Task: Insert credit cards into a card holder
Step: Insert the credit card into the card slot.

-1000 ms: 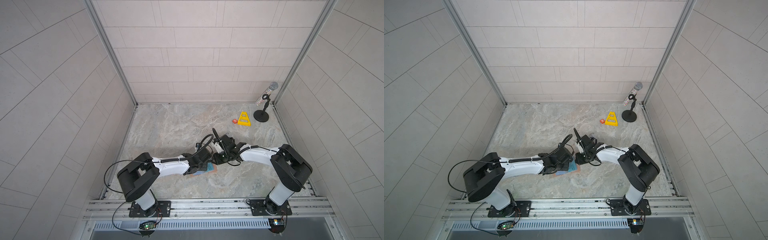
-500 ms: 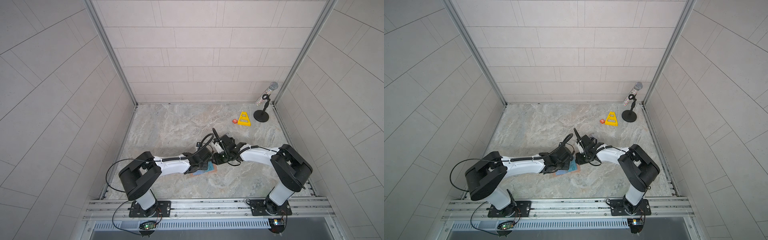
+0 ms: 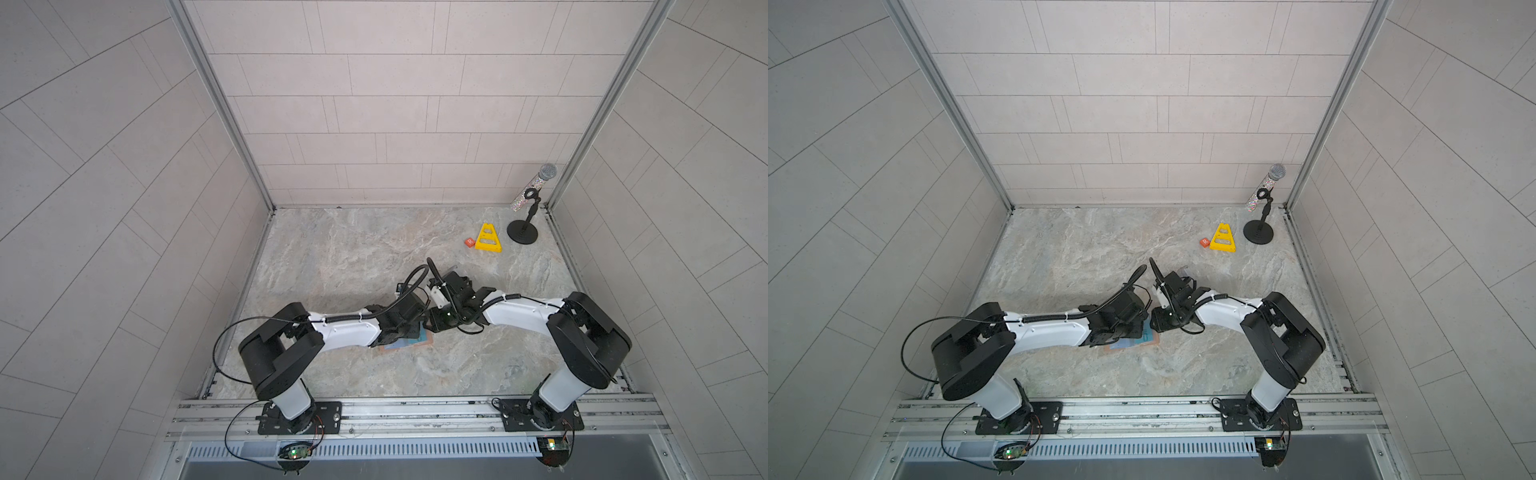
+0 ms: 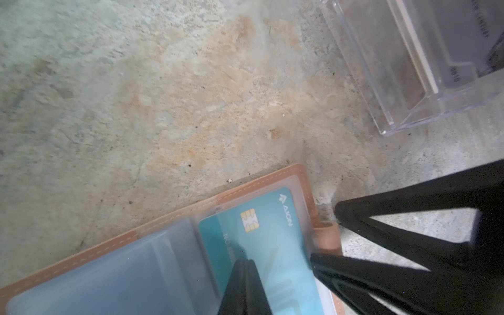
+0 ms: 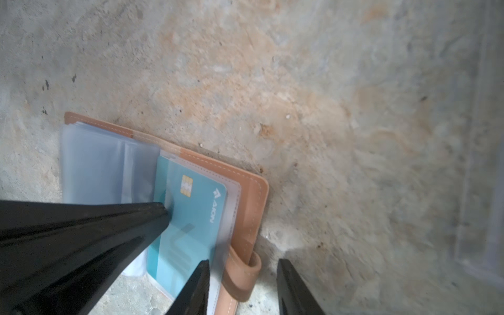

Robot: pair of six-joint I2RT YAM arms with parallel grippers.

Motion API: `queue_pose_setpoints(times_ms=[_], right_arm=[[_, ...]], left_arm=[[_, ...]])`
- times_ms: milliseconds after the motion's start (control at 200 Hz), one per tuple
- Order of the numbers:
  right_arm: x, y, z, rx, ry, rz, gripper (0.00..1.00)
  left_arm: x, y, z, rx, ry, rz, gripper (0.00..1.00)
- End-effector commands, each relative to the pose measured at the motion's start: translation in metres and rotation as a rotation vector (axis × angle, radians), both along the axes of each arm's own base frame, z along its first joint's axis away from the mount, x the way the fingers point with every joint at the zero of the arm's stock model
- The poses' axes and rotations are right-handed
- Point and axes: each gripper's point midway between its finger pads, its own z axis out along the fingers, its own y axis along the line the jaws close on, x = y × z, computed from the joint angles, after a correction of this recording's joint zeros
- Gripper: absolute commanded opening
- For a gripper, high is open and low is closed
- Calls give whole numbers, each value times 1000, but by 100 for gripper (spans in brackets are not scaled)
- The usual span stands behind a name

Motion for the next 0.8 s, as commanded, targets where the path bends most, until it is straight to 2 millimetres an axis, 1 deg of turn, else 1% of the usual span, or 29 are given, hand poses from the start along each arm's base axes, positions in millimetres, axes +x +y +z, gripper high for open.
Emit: queue_pose_setpoints(times_ms=[0, 130, 210, 325, 470, 596, 746, 796], right_arm=[[-13, -22, -6, -87, 38, -26, 45], [-11, -24, 7, -81, 10, -31, 46], [-10, -21, 16, -65, -6, -22, 46], [-12, -12, 27, -39, -23, 11, 46], [-16, 14, 34, 46, -2, 57, 39], [-19, 41, 35, 103, 14, 87, 33], [-17, 62, 30, 130, 31, 85, 21], [-17, 70, 28, 136, 35, 89, 19]], left_arm=[[-2, 14, 9, 31, -34, 3, 7], [-3, 30, 23, 38, -83, 41, 7], [-4, 41, 24, 33, -96, 73, 7], [-7, 51, 21, -5, -82, 97, 7], [-10, 61, 9, -109, -45, 130, 7], [-11, 58, 4, -224, -24, 123, 5], [-12, 60, 3, -228, -21, 122, 5], [-13, 63, 3, -216, -22, 122, 5]])
